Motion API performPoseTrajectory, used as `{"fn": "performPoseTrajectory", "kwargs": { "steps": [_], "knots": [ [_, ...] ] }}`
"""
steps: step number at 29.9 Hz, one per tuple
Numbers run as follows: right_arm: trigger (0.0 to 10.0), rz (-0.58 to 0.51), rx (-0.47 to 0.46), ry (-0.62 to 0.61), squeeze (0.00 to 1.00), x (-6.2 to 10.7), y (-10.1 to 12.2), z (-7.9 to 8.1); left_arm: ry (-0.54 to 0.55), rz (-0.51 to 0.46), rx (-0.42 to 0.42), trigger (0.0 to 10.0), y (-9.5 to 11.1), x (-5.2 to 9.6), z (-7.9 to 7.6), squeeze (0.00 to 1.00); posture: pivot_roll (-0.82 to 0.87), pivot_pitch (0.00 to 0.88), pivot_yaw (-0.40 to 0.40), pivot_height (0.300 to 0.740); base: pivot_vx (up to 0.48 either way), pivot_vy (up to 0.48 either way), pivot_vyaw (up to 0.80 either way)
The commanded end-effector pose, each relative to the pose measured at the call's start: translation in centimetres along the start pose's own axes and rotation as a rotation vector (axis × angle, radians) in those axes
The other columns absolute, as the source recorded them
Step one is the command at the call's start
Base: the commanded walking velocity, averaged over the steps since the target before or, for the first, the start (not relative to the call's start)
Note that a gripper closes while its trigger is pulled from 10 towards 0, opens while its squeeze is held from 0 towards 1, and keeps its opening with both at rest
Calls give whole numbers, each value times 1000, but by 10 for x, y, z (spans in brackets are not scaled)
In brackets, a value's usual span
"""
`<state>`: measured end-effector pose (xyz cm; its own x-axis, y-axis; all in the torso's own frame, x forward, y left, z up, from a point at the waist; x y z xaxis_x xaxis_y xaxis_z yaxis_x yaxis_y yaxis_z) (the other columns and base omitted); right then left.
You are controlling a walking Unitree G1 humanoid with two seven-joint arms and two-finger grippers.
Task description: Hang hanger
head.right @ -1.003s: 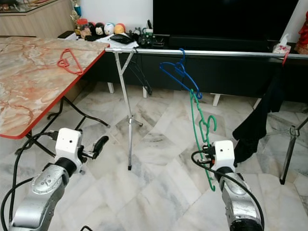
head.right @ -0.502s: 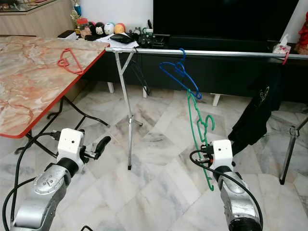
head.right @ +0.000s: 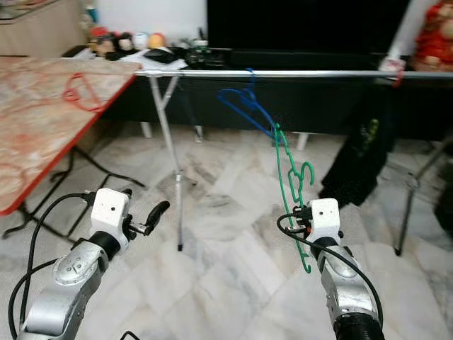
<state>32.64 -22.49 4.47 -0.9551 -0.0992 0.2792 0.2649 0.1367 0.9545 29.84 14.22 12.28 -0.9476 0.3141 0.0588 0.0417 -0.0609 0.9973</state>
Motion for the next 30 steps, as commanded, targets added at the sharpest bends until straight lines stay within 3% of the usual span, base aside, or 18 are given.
{"fn": "performPoseTrajectory", "kwargs": {
  "steps": [1,11,15,30],
  "knots": [
    [10000,-5,4,2,0,-1,3,1,-5,-16,-13,10000,5,-1,0,0,10,0,-20,716,0,0,-800],
    [10000,5,12,-4,0,-1,1,0,-3,-33,-50,10000,10,0,4,0,9,0,-19,716,0,-28,-788],
    [10000,8,17,1,0,-1,1,2,3,-48,-23,10000,13,-1,5,0,10,0,-20,716,0,-462,-788],
    [10000,52,48,39,0,-2,-4,6,-44,-50,-26,10000,15,-1,1,0,12,0,-16,716,0,0,-788]
  ]
}}
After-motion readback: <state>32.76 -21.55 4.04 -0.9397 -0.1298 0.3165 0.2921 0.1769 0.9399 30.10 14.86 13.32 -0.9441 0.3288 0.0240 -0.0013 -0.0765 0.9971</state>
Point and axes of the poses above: a point about 5 cm out from each wrist's last joint towards the gripper, its own x axis pointing back from the gripper into the wrist, its own y axis along the axis of the wrist's last joint, z = x × y, the point moved 3 cm from there along -x, pointing out of the wrist towards the gripper, and after that the axes turned 5 degrees about x, right-handed, at the moved point
